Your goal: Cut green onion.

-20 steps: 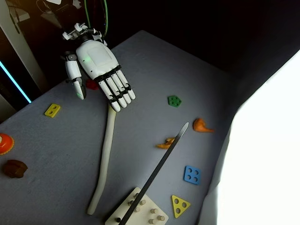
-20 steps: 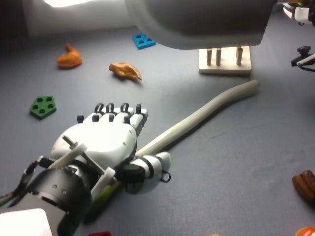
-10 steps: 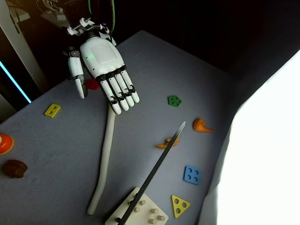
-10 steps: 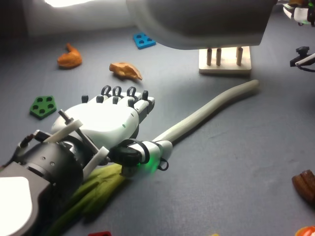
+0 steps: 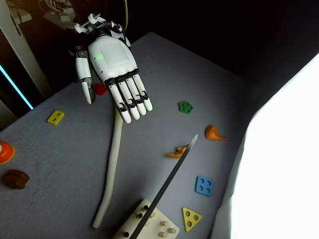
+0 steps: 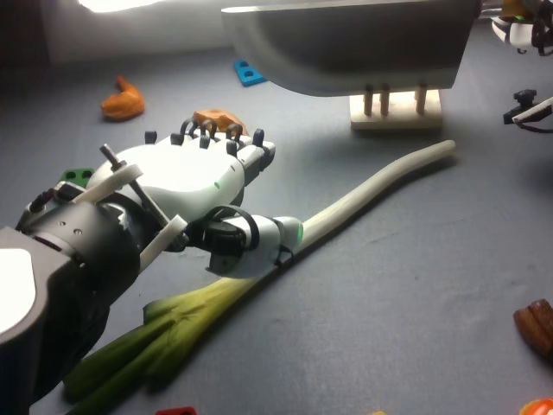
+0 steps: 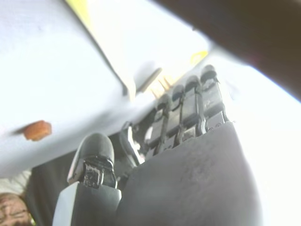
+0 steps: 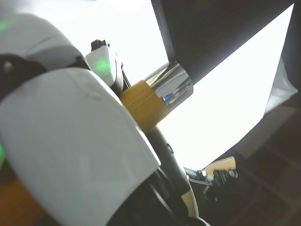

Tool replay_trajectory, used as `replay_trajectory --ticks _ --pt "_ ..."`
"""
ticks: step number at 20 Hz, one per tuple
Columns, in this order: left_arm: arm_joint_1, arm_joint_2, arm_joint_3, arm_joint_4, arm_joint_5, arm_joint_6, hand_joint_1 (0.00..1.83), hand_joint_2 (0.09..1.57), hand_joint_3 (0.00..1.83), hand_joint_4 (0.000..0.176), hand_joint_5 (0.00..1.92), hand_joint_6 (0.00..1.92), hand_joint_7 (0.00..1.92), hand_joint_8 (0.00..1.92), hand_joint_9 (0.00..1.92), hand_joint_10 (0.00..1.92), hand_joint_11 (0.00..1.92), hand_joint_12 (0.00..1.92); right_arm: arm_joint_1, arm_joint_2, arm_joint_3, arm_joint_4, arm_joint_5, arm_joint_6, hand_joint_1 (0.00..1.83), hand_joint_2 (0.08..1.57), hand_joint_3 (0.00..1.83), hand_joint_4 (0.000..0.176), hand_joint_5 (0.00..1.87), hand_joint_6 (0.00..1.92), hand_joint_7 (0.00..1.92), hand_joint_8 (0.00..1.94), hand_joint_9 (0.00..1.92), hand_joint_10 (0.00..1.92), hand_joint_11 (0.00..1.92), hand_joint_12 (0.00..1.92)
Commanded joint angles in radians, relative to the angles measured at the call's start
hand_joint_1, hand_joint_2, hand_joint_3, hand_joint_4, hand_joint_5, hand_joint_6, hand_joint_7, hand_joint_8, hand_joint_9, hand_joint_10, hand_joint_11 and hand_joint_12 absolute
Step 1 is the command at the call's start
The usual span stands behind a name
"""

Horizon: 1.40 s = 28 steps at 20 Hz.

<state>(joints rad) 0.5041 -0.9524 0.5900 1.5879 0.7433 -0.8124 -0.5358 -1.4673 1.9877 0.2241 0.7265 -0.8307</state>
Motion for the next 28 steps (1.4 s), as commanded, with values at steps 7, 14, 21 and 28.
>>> replay_trajectory --ticks 7,14,21,28 --pt "-0.018 0.032 -0.002 0.071 -0.002 0.000 0.02 1.41 0.00 0.000 0.03 0.00 0.01 0.00 0.00 0.00 0.00 0.00 -0.007 -0.020 0.030 0.029 0.142 0.017 1.53 1.00 0.40 0.176 1.37 1.92 1.53 1.94 1.61 1.92 1.69 1.92" --pt "-0.052 0.043 -0.003 0.027 -0.025 0.078 0.02 1.41 0.00 0.000 0.01 0.00 0.00 0.00 0.00 0.00 0.00 0.00 -0.017 -0.042 0.054 0.029 0.142 0.018 1.52 1.01 0.39 0.176 1.36 1.92 1.54 1.94 1.61 1.92 1.69 1.92" --pt "-0.055 0.042 -0.013 0.024 -0.024 0.078 0.04 1.40 0.00 0.000 0.04 0.01 0.02 0.00 0.00 0.00 0.00 0.00 -0.026 -0.044 0.056 0.029 0.142 0.017 1.51 1.01 0.38 0.176 1.35 1.92 1.50 1.94 1.59 1.92 1.67 1.92" --pt "-0.060 0.042 -0.021 0.024 -0.024 0.078 0.08 1.39 0.00 0.000 0.07 0.00 0.06 0.01 0.04 0.00 0.00 0.12 -0.026 -0.043 0.058 0.029 0.144 0.017 1.20 0.76 1.02 0.000 0.78 1.52 0.91 1.75 1.02 1.92 1.05 1.92"
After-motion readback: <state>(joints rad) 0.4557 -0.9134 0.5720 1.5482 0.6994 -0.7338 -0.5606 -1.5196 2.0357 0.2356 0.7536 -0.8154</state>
